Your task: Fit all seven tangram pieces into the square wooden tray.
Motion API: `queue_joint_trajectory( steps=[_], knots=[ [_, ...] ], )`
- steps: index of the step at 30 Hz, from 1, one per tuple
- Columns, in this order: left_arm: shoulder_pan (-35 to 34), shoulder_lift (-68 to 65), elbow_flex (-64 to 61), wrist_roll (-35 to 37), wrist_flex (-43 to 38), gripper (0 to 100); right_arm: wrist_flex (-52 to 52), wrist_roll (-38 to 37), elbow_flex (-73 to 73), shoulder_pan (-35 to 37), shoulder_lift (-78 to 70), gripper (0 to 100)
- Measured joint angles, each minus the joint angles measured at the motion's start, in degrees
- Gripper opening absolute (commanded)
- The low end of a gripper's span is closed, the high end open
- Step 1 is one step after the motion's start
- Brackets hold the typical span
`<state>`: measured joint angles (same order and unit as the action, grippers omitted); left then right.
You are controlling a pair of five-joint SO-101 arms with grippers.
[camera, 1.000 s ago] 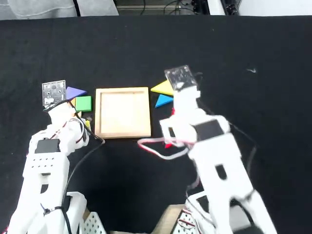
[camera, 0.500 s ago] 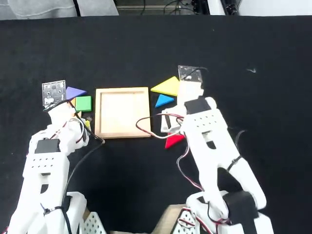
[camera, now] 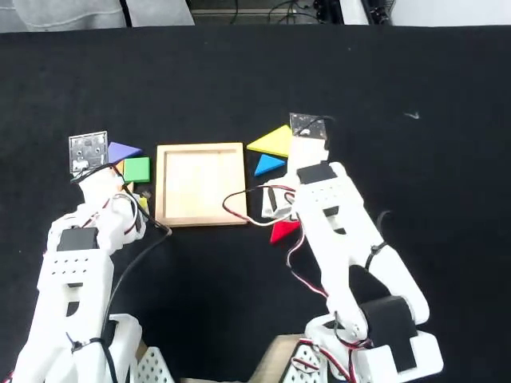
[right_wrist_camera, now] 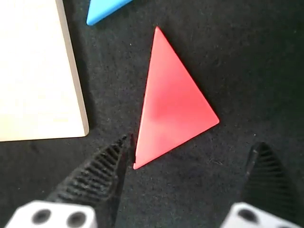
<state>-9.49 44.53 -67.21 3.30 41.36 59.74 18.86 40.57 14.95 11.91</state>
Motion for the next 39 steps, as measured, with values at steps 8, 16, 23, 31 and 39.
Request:
queue_joint_trajectory(
  steps=[8, 16, 23, 31, 39],
  knots=[
    [0.0, -0.3, 0.0, 0.0, 0.0, 16, 0.0, 0.0, 0.3, -2.1, -0.6, 24.9],
    [0.0, -0.4, 0.0, 0.0, 0.0, 16, 0.0, -2.7, 1.1, -5.5, -0.8, 30.1],
    [0.0, -0.4, 0.0, 0.0, 0.0, 16, -0.8, -2.8, 1.1, -3.3, -0.8, 30.0],
    [0.0, -0.4, 0.0, 0.0, 0.0, 16, -4.1, -2.8, 0.4, -3.3, -6.5, 29.7],
    [0.0, -0.4, 0.0, 0.0, 0.0, 16, -2.6, -2.8, -8.5, -4.2, -17.2, 30.0]
  ],
)
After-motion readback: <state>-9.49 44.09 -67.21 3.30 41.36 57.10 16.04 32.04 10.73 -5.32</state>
